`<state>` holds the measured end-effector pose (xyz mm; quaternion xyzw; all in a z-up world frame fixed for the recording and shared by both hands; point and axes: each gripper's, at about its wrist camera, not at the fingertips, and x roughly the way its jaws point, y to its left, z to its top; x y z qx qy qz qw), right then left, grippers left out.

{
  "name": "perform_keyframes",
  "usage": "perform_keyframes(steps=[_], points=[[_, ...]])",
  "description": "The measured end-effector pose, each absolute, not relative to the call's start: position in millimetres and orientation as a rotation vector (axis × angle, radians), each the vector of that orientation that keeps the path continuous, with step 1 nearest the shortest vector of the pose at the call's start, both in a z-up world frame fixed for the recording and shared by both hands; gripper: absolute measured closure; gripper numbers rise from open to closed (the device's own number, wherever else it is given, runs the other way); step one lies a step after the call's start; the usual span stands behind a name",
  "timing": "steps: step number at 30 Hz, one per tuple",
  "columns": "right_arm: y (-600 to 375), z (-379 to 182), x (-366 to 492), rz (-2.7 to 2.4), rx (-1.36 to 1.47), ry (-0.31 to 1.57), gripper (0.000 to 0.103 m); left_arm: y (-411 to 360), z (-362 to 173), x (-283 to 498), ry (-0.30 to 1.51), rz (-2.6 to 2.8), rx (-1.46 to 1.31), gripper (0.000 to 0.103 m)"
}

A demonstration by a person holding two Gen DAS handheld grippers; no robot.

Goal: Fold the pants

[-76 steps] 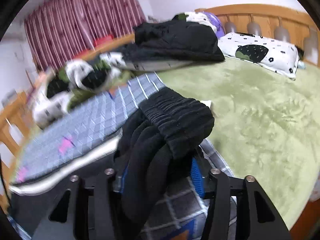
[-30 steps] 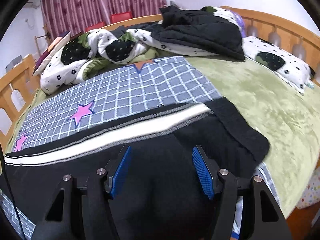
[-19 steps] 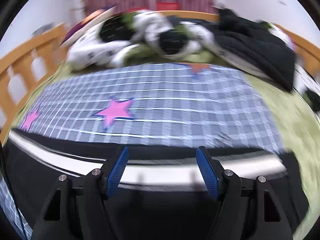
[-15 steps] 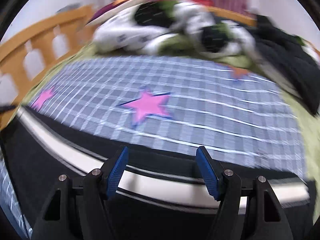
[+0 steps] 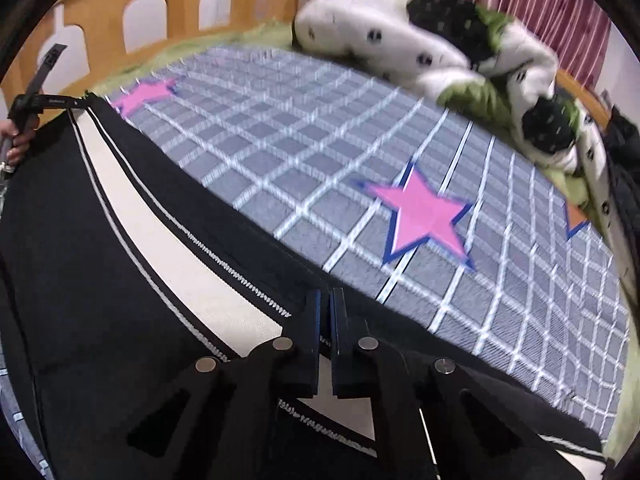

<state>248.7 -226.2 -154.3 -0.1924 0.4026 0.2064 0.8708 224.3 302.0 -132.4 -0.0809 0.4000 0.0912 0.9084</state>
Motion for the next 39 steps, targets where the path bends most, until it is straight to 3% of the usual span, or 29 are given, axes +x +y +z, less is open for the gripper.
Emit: perform_keyframes(steps=[5, 11, 14, 16, 17, 18, 19, 21, 27, 30, 36, 39], points=[[-229, -139, 256, 0.424, -0.345, 0.792, 0.1, 312, -141, 237, 0.843, 0.206, -0.215, 0.083], [-222, -181, 278, 0.363, -0.337, 0.867, 0.099, 305, -155, 246, 0.872, 0.254, -0.169, 0.077], [-230, -174, 277, 0.347, -0.287, 0.866, 0.091, 296, -141, 239, 0.874, 0.292, -0.094, 0.073], [-246, -159, 272, 0.32, -0.25, 0.866, 0.078, 285, -127, 230, 0.857, 0.289, -0.026, 0.062], [-251, -154, 269, 0.309, -0.241, 0.853, 0.077, 280, -121, 226, 0.847, 0.271, -0.01, 0.045], [-262, -145, 261, 0.297, -0.223, 0.82, 0.073, 274, -114, 221, 0.827, 0.242, -0.005, 0.037], [-272, -139, 254, 0.285, -0.208, 0.795, 0.067, 270, -110, 219, 0.813, 0.216, -0.002, 0.037], [-293, -136, 247, 0.239, -0.204, 0.805, 0.067, 253, -106, 217, 0.815, 0.123, -0.012, 0.037], [-320, -178, 264, 0.181, -0.183, 0.87, 0.077, 220, -156, 245, 0.913, 0.156, 0.1, 0.037], [-338, -179, 278, 0.165, -0.069, 0.868, 0.08, 243, -178, 249, 0.95, 0.172, -0.017, 0.035], [-330, -170, 270, 0.088, -0.079, 0.874, 0.079, 244, -153, 231, 0.973, 0.211, -0.076, 0.035], [-330, -148, 252, 0.081, 0.04, 0.867, 0.069, 239, -129, 205, 0.957, 0.191, -0.108, 0.035]])
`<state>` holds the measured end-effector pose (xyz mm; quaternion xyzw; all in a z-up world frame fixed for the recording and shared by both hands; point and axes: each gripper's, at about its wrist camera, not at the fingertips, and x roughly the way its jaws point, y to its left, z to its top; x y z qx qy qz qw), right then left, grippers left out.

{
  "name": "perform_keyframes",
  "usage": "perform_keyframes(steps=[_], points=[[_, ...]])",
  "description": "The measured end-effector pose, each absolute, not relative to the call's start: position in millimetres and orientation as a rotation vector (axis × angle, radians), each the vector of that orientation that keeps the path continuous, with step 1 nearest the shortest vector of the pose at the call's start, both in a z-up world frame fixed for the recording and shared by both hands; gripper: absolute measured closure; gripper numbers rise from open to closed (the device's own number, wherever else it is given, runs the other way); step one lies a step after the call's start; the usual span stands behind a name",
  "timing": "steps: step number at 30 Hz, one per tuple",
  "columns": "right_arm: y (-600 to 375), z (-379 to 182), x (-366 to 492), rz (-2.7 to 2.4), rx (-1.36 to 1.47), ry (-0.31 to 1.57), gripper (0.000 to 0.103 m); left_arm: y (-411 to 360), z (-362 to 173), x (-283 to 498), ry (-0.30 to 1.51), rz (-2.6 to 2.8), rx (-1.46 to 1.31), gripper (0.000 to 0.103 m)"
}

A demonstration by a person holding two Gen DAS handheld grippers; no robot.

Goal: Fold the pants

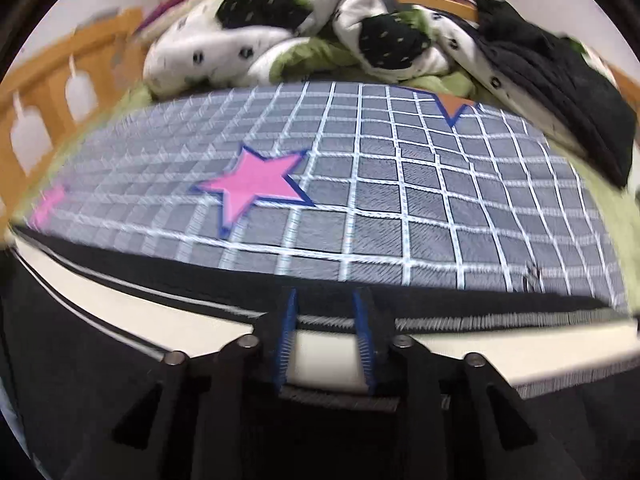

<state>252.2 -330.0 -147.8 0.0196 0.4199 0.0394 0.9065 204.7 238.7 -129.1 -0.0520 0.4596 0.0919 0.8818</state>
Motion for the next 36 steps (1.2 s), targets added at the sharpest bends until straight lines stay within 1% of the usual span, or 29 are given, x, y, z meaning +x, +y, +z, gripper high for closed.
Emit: perform_keyframes(steps=[3, 5, 8, 10, 12, 13, 14, 15, 16, 19, 21, 24, 27, 30, 36], points=[[-325, -116, 227, 0.095, 0.099, 0.829, 0.063, 234, -94, 169, 0.899, 0.181, -0.133, 0.035], [-316, -88, 207, 0.07, 0.089, 0.802, 0.06, 232, -71, 150, 0.858, 0.17, -0.149, 0.035], [-304, -52, 183, 0.014, 0.067, 0.74, 0.052, 222, -36, 121, 0.799, 0.171, -0.113, 0.035], [-290, -28, 167, -0.011, 0.035, 0.721, 0.05, 212, -16, 104, 0.775, 0.158, -0.088, 0.035], [-273, -8, 152, -0.002, 0.002, 0.728, 0.05, 208, 2, 87, 0.757, 0.126, -0.113, 0.035], [-264, 1, 142, 0.017, 0.003, 0.733, 0.049, 207, 10, 80, 0.755, 0.118, -0.136, 0.035], [-257, 8, 137, 0.038, 0.016, 0.739, 0.046, 207, 14, 73, 0.755, 0.11, -0.157, 0.035], [-250, 14, 131, 0.056, 0.03, 0.746, 0.04, 208, 17, 67, 0.76, 0.094, -0.187, 0.035], [-243, 18, 125, 0.073, 0.043, 0.749, 0.036, 210, 18, 61, 0.771, 0.082, -0.218, 0.035], [-224, 21, 109, 0.13, 0.064, 0.739, 0.035, 222, 5, 46, 0.779, 0.077, -0.288, 0.035], [-214, 15, 102, 0.153, 0.058, 0.724, 0.034, 231, -12, 34, 0.755, 0.081, -0.32, 0.031], [-203, -5, 94, 0.158, 0.027, 0.724, 0.034, 256, -62, 20, 0.754, 0.117, -0.411, 0.03], [-197, -24, 102, 0.153, -0.007, 0.77, 0.034, 286, -123, 5, 0.8, 0.087, -0.603, 0.032], [-195, -33, 116, 0.149, -0.03, 0.808, 0.034, 307, -162, 6, 0.84, 0.117, -0.688, 0.032], [-223, -46, 135, 0.132, 0.119, 0.804, 0.034, 324, -185, 53, 0.853, 0.14, -0.746, 0.033]])
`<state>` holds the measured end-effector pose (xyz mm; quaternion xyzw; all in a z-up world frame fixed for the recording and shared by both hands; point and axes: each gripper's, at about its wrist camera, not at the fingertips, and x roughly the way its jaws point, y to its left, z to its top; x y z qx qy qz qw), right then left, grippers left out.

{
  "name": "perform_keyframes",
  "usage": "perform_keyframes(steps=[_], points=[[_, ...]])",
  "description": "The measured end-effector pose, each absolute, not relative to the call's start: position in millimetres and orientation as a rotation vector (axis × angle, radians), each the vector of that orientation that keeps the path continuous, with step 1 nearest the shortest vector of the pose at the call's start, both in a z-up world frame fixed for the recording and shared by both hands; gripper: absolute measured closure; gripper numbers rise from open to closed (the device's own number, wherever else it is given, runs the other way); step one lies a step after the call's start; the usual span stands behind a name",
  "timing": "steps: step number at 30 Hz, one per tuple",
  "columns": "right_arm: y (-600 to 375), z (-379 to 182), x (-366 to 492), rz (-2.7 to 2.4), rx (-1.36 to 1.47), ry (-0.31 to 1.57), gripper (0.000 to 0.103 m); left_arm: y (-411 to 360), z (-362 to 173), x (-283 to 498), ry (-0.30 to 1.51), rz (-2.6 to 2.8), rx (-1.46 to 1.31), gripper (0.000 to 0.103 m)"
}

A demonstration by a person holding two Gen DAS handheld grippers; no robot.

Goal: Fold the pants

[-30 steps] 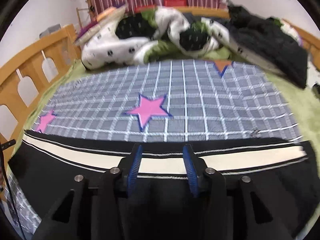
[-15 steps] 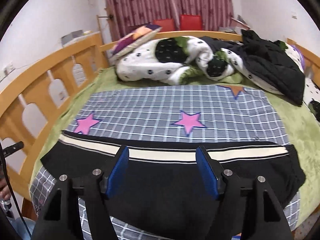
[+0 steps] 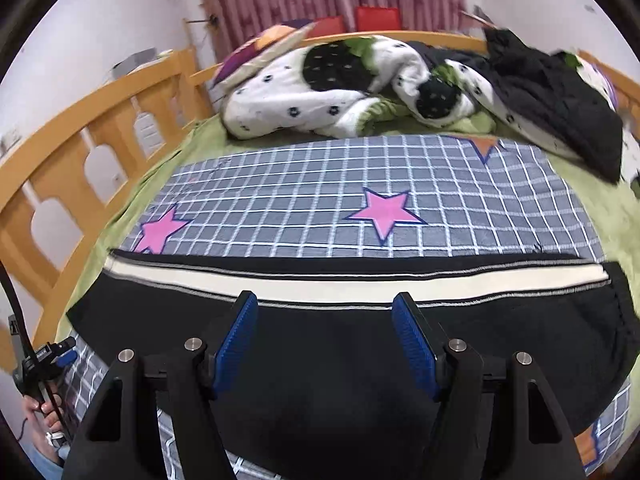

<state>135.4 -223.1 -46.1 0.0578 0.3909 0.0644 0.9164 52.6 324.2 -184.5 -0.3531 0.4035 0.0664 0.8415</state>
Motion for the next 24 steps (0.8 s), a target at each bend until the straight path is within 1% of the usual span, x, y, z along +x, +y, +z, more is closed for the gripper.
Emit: perform_keyframes(steps=[3, 5, 7, 9, 10, 11, 12, 16, 19, 21, 24], points=[[-234, -57, 145, 0.116, 0.153, 0.84, 0.034, 332, -188, 73, 0.822, 0.191, -0.738, 0.037], [-237, -62, 147, 0.1, 0.133, 0.849, 0.034, 338, -188, 82, 0.797, 0.2, -0.745, 0.037], [-239, -66, 144, 0.074, 0.087, 0.842, 0.034, 345, -187, 90, 0.796, 0.22, -0.774, 0.042], [-244, -70, 137, 0.054, 0.04, 0.839, 0.034, 349, -184, 96, 0.821, 0.268, -0.798, 0.064], [-248, -71, 132, 0.046, 0.027, 0.836, 0.034, 350, -181, 96, 0.819, 0.269, -0.795, 0.071], [-252, -72, 127, 0.033, 0.02, 0.83, 0.034, 350, -176, 95, 0.813, 0.275, -0.78, 0.08], [-257, -71, 123, 0.017, 0.02, 0.824, 0.034, 348, -171, 93, 0.809, 0.269, -0.77, 0.082], [-278, -64, 100, -0.008, 0.114, 0.764, 0.034, 325, -139, 91, 0.812, 0.299, -0.625, 0.085], [-286, -59, 89, 0.002, 0.154, 0.733, 0.034, 292, -100, 87, 0.759, 0.312, -0.491, 0.085], [-291, -59, 85, 0.021, 0.154, 0.726, 0.034, 251, -67, 88, 0.714, 0.309, -0.351, 0.085], [-303, -63, 77, 0.027, 0.142, 0.664, 0.034, 184, -29, 94, 0.662, 0.255, -0.176, 0.085]])
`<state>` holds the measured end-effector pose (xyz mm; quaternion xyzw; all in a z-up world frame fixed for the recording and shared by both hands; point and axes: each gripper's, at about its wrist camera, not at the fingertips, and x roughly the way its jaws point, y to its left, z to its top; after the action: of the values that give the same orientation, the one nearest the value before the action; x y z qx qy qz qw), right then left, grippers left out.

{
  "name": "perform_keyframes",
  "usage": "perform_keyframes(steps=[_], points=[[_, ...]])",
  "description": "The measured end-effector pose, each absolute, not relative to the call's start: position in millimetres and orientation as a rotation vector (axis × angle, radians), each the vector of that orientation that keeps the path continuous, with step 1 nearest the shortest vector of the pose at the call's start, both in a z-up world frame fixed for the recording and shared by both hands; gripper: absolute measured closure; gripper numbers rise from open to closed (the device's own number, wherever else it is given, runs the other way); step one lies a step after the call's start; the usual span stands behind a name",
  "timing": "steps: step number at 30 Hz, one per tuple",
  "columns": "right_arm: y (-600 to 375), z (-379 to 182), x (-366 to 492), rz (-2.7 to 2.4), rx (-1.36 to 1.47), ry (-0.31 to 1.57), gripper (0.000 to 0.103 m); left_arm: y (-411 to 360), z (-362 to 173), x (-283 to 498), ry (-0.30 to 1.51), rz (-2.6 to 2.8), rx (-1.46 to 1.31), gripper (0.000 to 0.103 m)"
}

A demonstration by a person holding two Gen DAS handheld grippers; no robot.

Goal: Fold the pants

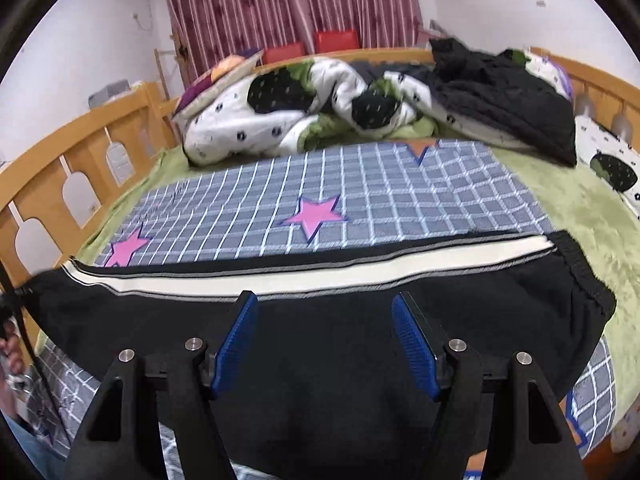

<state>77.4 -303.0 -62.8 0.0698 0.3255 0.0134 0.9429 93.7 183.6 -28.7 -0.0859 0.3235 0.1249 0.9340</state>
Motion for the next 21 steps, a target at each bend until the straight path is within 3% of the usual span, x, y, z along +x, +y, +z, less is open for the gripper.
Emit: perform_keyframes(steps=[4, 8, 12, 17, 19, 21], points=[[-330, -80, 77, -0.019, 0.091, 0.612, 0.034, 81, 1, 109, 0.62, 0.163, -0.002, 0.085], [-367, -85, 72, -0.048, 0.117, 0.608, 0.034, -22, -5, 119, 0.623, 0.017, 0.09, 0.086], [-417, -94, 56, -0.121, 0.199, 0.603, 0.034, -107, -55, 114, 0.69, -0.155, 0.122, 0.086], [-472, -116, 34, -0.206, 0.331, 0.649, 0.034, -179, -148, 103, 0.922, -0.29, 0.112, 0.086], [-482, -117, 27, -0.198, 0.382, 0.641, 0.034, -184, -161, 90, 0.879, -0.259, 0.154, 0.085], [-480, -112, 26, -0.204, 0.365, 0.627, 0.034, -178, -154, 78, 0.852, -0.312, 0.17, 0.076]])
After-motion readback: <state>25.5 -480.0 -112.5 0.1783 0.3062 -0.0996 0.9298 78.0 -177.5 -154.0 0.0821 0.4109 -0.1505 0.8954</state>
